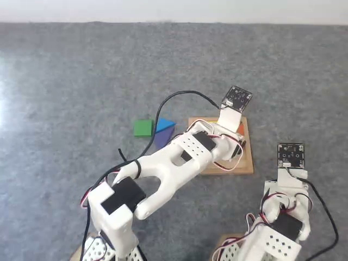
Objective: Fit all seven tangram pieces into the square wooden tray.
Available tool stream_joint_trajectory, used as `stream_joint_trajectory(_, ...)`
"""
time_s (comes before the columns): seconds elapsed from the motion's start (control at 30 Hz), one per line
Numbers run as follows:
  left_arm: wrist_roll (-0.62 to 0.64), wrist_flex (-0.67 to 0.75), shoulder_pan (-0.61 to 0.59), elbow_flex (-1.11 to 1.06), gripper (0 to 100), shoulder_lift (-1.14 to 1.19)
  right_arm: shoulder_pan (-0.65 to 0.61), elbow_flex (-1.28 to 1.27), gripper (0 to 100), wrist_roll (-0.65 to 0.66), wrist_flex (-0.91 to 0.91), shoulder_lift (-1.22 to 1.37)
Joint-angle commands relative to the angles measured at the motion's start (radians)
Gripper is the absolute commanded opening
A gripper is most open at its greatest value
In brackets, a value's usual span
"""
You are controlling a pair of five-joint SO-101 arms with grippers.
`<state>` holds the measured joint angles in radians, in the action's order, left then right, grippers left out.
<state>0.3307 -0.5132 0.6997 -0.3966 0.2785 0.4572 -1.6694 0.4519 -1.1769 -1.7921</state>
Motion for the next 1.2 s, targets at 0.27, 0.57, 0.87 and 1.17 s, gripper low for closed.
stream_joint_trajectory(0.27,-0.089,-0.021,-0.005,0.041,13,-0.006,0.005,-0.015,0.6,0.011,-0.004,-0.018)
stream_joint_trajectory(0.57,-0.084,-0.241,-0.009,0.251,14,0.127,0.005,-0.015,0.6,0.011,-0.004,-0.018)
stream_joint_trajectory(0.87,-0.086,-0.456,-0.009,0.487,17,0.281,0.005,-0.015,0.6,0.011,-0.002,-0.018)
stream_joint_trajectory(1.17,-0.075,-0.457,-0.021,0.487,13,0.281,0.005,-0.015,0.6,0.011,-0.002,-0.018)
